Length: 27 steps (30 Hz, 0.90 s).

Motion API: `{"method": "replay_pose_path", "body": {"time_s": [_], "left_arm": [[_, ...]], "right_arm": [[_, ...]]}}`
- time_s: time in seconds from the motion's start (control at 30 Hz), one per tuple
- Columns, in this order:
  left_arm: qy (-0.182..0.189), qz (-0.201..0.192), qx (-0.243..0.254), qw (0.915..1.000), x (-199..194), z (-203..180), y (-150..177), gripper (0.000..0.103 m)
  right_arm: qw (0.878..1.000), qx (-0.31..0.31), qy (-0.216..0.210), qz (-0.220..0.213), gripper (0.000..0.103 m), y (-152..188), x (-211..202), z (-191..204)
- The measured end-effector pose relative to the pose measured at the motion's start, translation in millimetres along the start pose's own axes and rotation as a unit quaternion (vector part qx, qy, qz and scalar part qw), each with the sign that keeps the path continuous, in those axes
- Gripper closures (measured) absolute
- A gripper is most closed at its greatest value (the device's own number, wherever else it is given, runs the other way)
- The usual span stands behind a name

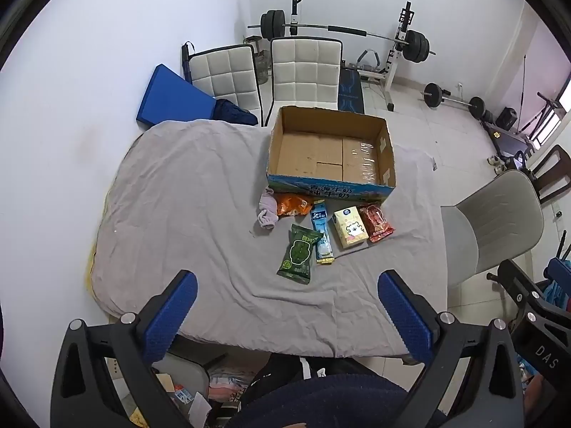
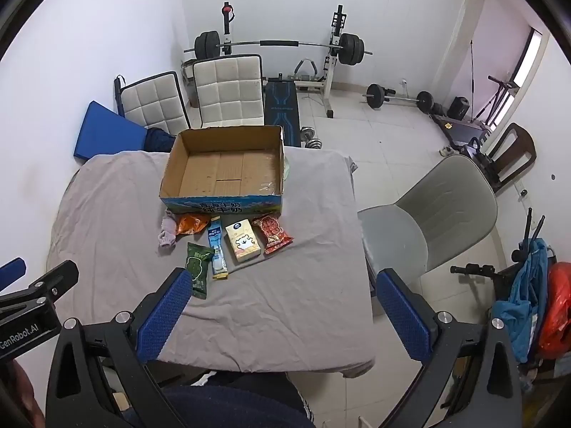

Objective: Organize soft objects

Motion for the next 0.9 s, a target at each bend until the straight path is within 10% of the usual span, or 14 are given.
{"method": "replay_pose_path", "body": {"time_s": [0.9], "left_arm": [[0.013,-0.002,0.000,0.9999,-2.3,-2.9,-2.1,0.000]], "right_arm": [[1.000,-0.006,0.000,-0.002,0.000,-0.1,-1.7,5.1]]}}
Point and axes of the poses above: each gripper's, at about its wrist camera, not at the fingertips, and x roughly the way its jaws point, z to its left, y to its underside, the point moved 7 cm from there along x, roughly the way its jaws point, and after that the axes turned 10 degrees about x, right-handed, at the moved point
